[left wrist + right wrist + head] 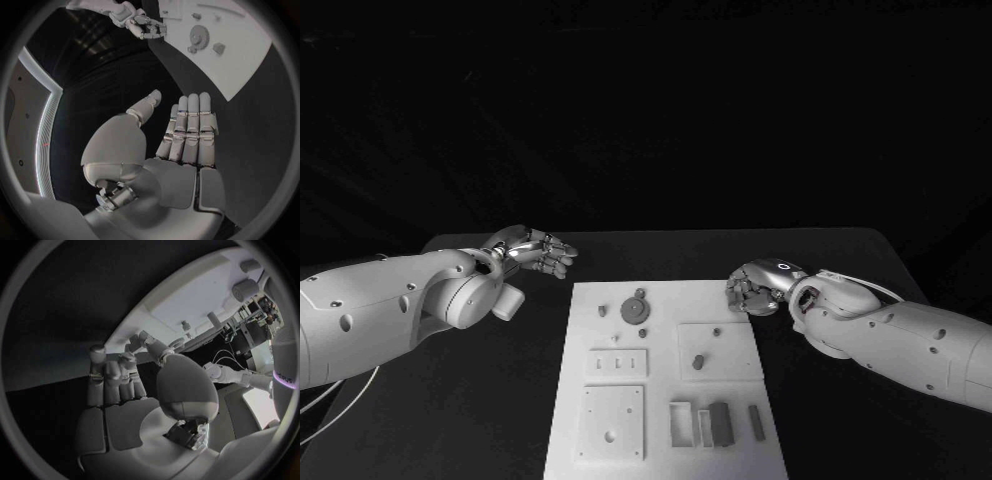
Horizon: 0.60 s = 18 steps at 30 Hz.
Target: Assemble the parts on the task board
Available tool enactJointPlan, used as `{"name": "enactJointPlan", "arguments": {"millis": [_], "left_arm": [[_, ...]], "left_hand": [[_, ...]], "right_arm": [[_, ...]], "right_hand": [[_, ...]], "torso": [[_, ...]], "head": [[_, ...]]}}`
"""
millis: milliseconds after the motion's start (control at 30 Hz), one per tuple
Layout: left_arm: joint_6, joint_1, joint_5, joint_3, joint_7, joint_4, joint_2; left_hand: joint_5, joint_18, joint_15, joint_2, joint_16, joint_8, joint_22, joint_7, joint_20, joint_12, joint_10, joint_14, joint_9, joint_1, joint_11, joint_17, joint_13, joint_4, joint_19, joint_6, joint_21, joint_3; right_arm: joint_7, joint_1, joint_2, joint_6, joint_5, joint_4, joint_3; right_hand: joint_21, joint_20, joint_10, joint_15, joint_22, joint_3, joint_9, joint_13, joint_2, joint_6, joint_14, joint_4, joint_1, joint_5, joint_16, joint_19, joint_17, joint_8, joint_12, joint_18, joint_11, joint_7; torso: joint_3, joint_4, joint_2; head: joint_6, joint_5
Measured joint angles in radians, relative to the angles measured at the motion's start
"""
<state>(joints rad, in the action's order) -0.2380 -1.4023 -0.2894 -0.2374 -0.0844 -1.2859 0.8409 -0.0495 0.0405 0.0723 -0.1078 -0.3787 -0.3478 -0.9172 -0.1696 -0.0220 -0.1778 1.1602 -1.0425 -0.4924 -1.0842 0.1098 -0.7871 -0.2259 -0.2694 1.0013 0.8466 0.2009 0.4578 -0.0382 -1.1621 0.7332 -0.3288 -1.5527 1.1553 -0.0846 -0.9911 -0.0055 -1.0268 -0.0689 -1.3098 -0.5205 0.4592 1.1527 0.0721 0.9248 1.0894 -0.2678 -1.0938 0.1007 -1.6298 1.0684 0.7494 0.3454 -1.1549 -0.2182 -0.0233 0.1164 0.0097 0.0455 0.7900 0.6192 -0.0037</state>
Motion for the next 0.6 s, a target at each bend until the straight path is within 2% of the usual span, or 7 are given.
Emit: {"name": "enactJointPlan", "arguments": {"millis": [133, 167, 333, 467, 600], "left_arm": [[0.005, 0.0, -0.013, 0.0, 0.006, 0.0, 0.0], [0.007, 0.0, -0.018, 0.0, 0.009, 0.0, 0.0], [0.021, 0.0, -0.062, 0.0, 0.027, 0.0, -0.003], [0.03, 0.0, -0.107, 0.0, 0.047, 0.0, -0.013], [0.034, 0.0, -0.142, 0.001, 0.072, -0.003, -0.02]], "left_hand": [[0.0, 0.008, -0.015, 0.0, -0.013, 0.0, -0.012, 0.004, -0.016, 0.0, 0.013, -0.023, -0.003, 0.0, -0.005, -0.025, -0.006, 0.002, 0.016, 0.011, 0.004, -0.002], [0.0, 0.014, -0.02, 0.007, -0.021, 0.0, -0.018, 0.006, -0.018, 0.0, 0.019, -0.035, -0.004, 0.007, -0.009, -0.038, -0.01, 0.007, 0.029, 0.018, 0.013, -0.007], [0.0, 0.014, -0.035, 0.016, -0.043, 0.0, -0.037, 0.01, -0.034, 0.0, 0.039, -0.054, -0.005, 0.053, -0.019, -0.079, -0.023, 0.046, 0.052, 0.028, 0.031, -0.021], [0.0, 0.014, -0.059, 0.022, -0.091, 0.0, -0.072, 0.015, -0.055, -0.016, 0.074, -0.091, -0.005, 0.091, -0.036, -0.124, -0.043, 0.079, 0.092, 0.041, 0.07, -0.04], [0.0, 0.013, -0.081, 0.024, -0.168, 0.0, -0.127, 0.022, -0.076, -0.041, 0.106, -0.107, -0.002, 0.115, -0.055, -0.183, -0.077, 0.101, 0.12, 0.059, 0.12, -0.056]], "right_arm": [[0.0, 0.0, 0.002, -0.005, -0.001, 0.014, 0.0], [0.0, 0.0, 0.003, -0.006, -0.002, 0.018, 0.0], [0.004, -0.004, 0.012, -0.007, -0.006, 0.05, 0.001], [0.009, -0.031, 0.013, -0.007, -0.011, 0.083, 0.002], [0.017, -0.052, 0.01, -0.002, -0.017, 0.114, 0.004]], "right_hand": [[0.0, 0.0, 0.0, 0.0, 0.0, 0.0, 0.001, -0.002, 0.0, 0.0, 0.0, 0.0, 0.0, 0.0, 0.0, 0.0, 0.0, 0.0, 0.0, 0.0, 0.0, 0.0], [0.0, 0.0, 0.0, -0.001, 0.0, 0.0, 0.001, -0.003, 0.0, 0.0, 0.001, 0.0, 0.0, 0.0, 0.0, 0.0, 0.001, 0.0, 0.0, 0.0, 0.0, 0.0], [0.0, 0.0, 0.0, -0.001, 0.0, -0.003, 0.001, -0.007, -0.003, 0.0, 0.001, -0.003, -0.003, 0.0, 0.0, 0.0, 0.001, 0.0, -0.004, 0.0, 0.0, 0.0], [0.0, 0.0, -0.001, -0.001, 0.0, -0.005, 0.0, -0.01, -0.008, 0.0, 0.001, -0.006, -0.008, 0.0, 0.0, 0.0, 0.001, -0.001, -0.004, 0.0, 0.0, 0.0], [0.0, 0.0, -0.001, -0.001, 0.0, -0.005, -0.001, -0.011, -0.009, 0.0, 0.001, -0.006, -0.009, 0.0, 0.0, 0.0, 0.002, -0.001, -0.004, -0.001, 0.0, 0.0]], "torso": [[0.0, 0.0001, 0.0], [0.0, 0.0001, 0.0], [-0.0001, -0.001, -0.001], [-0.0014, -0.0028, -0.003], [-0.0026, -0.006, -0.007]], "head": [[-0.001, 0.001], [-0.001, 0.002], [-0.005, 0.001], [-0.011, -0.001], [-0.017, 0.002]]}}
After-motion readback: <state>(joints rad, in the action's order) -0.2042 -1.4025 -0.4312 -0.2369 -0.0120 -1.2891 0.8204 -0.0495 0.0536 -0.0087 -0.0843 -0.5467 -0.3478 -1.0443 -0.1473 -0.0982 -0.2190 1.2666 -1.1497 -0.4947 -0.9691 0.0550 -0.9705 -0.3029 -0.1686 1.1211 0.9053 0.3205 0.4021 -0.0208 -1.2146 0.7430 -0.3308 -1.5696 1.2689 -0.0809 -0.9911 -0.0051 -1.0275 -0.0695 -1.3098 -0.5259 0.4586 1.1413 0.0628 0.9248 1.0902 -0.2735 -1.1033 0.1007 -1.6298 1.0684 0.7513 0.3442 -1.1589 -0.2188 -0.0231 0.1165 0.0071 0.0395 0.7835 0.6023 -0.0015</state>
